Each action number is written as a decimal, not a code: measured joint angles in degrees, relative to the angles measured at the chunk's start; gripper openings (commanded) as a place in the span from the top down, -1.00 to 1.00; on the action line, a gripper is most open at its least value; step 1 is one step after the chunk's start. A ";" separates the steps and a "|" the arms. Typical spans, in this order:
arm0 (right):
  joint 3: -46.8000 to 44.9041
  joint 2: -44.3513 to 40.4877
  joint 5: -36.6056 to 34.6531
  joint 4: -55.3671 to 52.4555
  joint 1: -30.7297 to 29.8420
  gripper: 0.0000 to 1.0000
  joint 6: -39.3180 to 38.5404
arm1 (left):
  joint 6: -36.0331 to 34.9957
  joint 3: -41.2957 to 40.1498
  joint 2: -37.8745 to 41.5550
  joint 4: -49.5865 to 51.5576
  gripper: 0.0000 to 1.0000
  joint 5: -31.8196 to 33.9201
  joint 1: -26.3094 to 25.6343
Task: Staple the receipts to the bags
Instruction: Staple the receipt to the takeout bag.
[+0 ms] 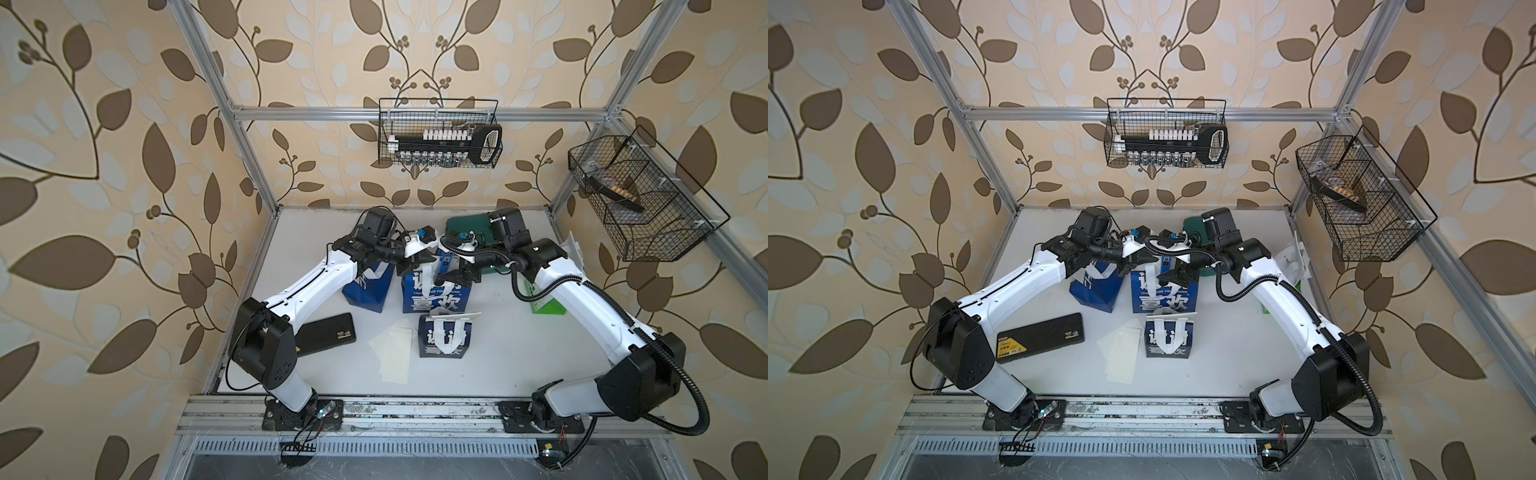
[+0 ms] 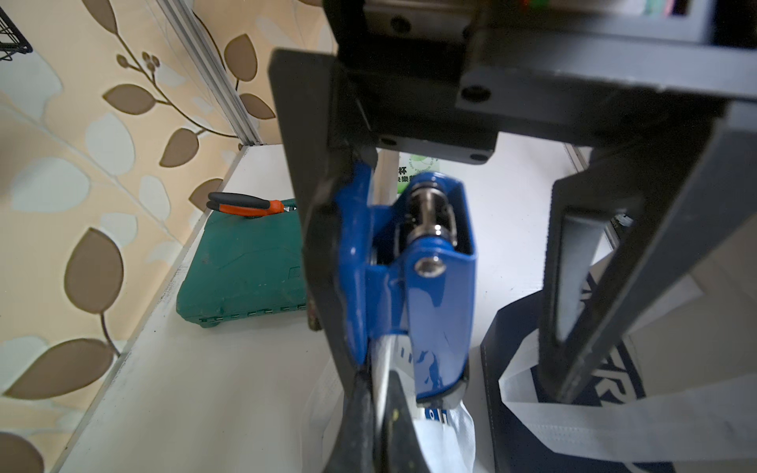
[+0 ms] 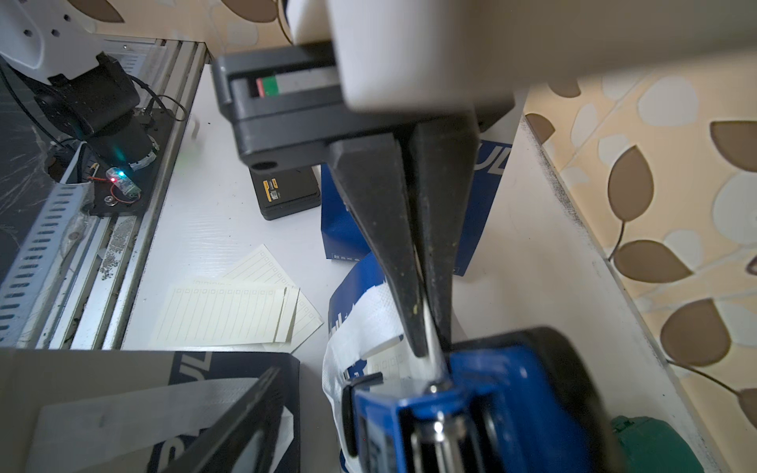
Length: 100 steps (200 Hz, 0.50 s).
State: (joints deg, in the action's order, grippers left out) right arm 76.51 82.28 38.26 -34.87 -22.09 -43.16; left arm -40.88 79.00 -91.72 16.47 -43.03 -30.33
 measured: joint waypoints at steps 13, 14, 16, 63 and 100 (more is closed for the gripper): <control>-0.15 0.02 -0.11 0.57 -0.09 -0.58 0.02 | 0.09 0.00 0.00 -0.02 1.00 -0.04 0.00; -0.15 0.02 -0.13 0.61 -0.09 -0.59 0.02 | 0.11 0.02 0.00 -0.02 1.00 -0.04 0.00; -0.17 0.02 -0.11 0.68 -0.11 -0.58 0.02 | 0.11 0.02 0.00 0.00 1.00 -0.04 0.00; -0.35 1.53 -0.13 3.87 -0.13 -0.49 -0.22 | 0.24 0.22 0.00 0.63 1.00 0.22 0.48; -0.33 2.47 -0.98 4.52 0.17 -0.54 -2.82 | -1.60 0.24 0.00 1.66 1.00 1.99 0.76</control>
State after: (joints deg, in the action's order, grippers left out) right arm 76.18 84.75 37.28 -30.35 -21.91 -45.98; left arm -42.48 79.24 -91.72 18.13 -41.04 -29.56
